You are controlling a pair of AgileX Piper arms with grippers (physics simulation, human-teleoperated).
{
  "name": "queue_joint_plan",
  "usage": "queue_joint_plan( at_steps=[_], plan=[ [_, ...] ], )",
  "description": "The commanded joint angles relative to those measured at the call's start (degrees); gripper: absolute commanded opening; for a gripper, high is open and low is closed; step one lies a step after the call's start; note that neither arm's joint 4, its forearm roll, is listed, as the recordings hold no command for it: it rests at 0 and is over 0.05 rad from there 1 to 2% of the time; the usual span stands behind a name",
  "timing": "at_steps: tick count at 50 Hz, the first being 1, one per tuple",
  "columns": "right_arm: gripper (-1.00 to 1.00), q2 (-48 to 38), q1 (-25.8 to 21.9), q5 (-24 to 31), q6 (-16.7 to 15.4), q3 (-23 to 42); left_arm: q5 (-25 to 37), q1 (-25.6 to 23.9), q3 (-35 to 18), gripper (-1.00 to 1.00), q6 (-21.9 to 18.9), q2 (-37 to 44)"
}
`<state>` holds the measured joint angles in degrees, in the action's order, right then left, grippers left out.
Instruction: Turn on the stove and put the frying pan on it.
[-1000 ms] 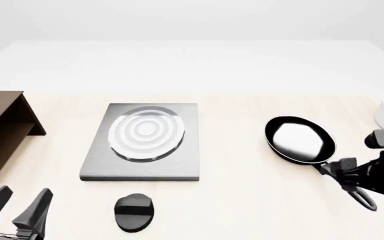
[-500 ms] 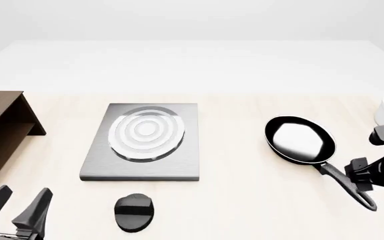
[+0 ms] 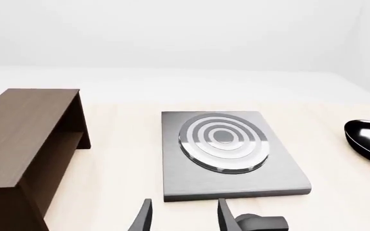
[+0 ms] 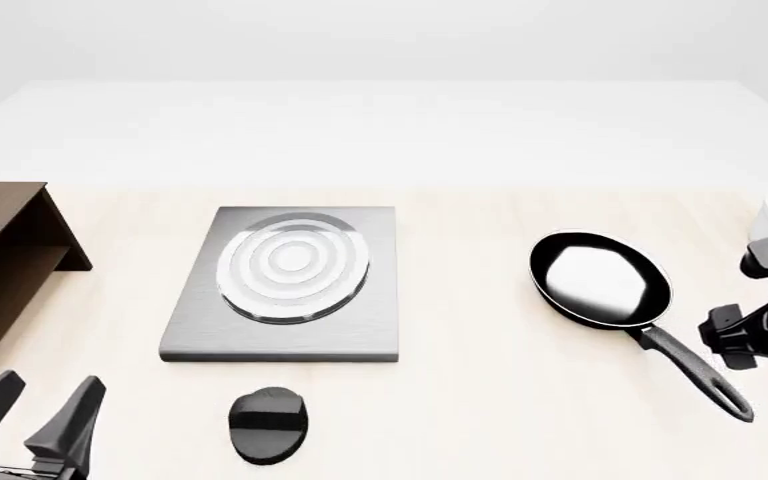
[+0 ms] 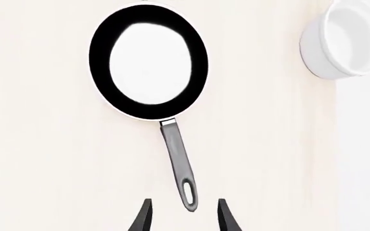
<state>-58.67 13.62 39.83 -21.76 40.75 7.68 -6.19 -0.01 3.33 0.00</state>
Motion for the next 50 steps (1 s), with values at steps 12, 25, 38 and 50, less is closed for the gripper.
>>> queue_joint_plan(
  at_steps=[12, 25, 38, 50],
  plan=[
    [1.0, -7.55, -1.85, -1.59, 1.08, 2.69, 0.03, 0.05, 0.0, 1.0, 0.12, 0.0],
    [1.0, -9.63, -0.78, -3.4, 0.6, 1.55, 0.08, 0.07, 0.0, 1.0, 0.14, 0.0],
    [1.0, -13.63, -0.55, -5.54, 0.08, 1.94, 0.06, 0.03, 0.0, 1.0, 0.14, 0.0],
    [1.0, -17.73, -0.33, -7.84, -0.1, 2.01, 0.02, 0.06, 0.0, 1.0, 0.17, 0.0]
  ],
)
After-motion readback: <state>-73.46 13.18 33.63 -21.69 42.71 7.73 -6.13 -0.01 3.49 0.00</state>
